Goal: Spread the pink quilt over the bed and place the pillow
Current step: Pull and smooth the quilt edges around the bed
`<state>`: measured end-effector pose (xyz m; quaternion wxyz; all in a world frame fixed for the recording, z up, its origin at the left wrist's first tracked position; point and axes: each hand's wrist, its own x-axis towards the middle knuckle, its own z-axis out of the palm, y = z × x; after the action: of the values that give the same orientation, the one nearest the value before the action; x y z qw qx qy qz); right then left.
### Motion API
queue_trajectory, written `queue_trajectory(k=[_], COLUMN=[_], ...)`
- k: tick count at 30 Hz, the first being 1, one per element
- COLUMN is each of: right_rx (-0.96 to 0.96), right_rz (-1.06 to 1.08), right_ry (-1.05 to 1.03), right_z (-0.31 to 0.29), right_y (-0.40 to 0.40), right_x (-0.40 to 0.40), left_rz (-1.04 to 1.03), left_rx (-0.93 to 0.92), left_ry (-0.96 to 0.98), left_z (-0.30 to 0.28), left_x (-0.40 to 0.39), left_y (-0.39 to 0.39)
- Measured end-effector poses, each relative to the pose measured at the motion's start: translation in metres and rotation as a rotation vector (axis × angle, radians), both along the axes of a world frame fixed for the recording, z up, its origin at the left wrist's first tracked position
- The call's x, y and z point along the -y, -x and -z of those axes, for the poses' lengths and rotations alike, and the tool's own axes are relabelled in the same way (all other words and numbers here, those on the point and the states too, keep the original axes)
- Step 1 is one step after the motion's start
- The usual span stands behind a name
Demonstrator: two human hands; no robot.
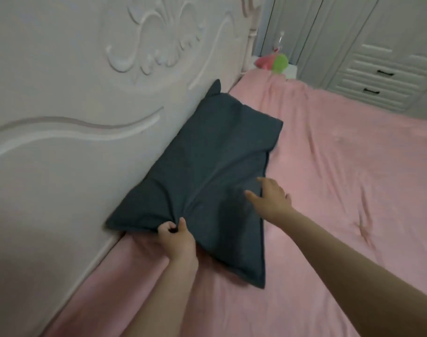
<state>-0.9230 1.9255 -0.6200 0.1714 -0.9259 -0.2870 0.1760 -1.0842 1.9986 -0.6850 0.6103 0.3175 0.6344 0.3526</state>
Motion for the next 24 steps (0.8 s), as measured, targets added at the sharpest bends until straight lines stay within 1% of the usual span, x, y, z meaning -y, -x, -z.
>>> queue_trajectory(k=[2,4,6,8,9,10,11,13,14,15,18,21,22,23,24], right_rx=[-0.038,-0.135,-0.333,-0.538,-0.601,-0.61,-0.562,-0.389,-0.333,-0.316,-0.35,-0.376,-0.381,-0.379,-0.358], right_rz=[0.041,0.12,0.164,0.177,0.184,0.184,0.176,0.149,0.148,0.157,0.144,0.058,0.026,-0.004,-0.044], right_ry=[0.043,0.05,-0.001,-0.122,-0.168,-0.189,-0.183,-0.129,-0.126,-0.142,-0.187,-0.177,-0.155,-0.111,-0.053], right_z=[0.042,0.073,0.09,0.101,0.104,0.106,0.109,0.114,0.115,0.116,0.121,0.124,0.125,0.125,0.126], right_y=[0.008,0.011,0.017,0.025,0.03,0.035,0.04,0.046,0.049,0.052,0.063,0.069,0.068,0.068,0.068], right_x=[0.027,0.049,0.06,0.062,0.061,0.06,0.061,0.064,0.067,0.072,0.082,0.095,0.099,0.107,0.114], left_rz=[0.059,0.08,0.091,0.109,0.133,0.151,0.168,0.181,0.186,0.2,0.218,0.248,0.299,0.379,0.471], left_rx=[-0.072,-0.084,-0.079,-0.048,-0.026,0.001,0.016,0.026,0.027,0.025,0.006,-0.032,-0.091,-0.221,-0.411], left_ry=[-0.054,-0.094,-0.059,0.027,0.072,0.102,0.122,0.143,0.149,0.154,0.176,0.163,0.115,0.01,-0.176], left_z=[0.021,0.035,0.045,0.052,0.055,0.058,0.059,0.06,0.061,0.064,0.076,0.078,0.074,0.068,0.064], left_x=[-0.009,-0.015,-0.02,-0.025,-0.027,-0.028,-0.028,-0.028,-0.028,-0.027,-0.025,-0.02,-0.017,-0.01,-0.004], left_y=[0.007,0.01,0.011,0.013,0.016,0.018,0.02,0.025,0.028,0.032,0.049,0.058,0.059,0.059,0.061])
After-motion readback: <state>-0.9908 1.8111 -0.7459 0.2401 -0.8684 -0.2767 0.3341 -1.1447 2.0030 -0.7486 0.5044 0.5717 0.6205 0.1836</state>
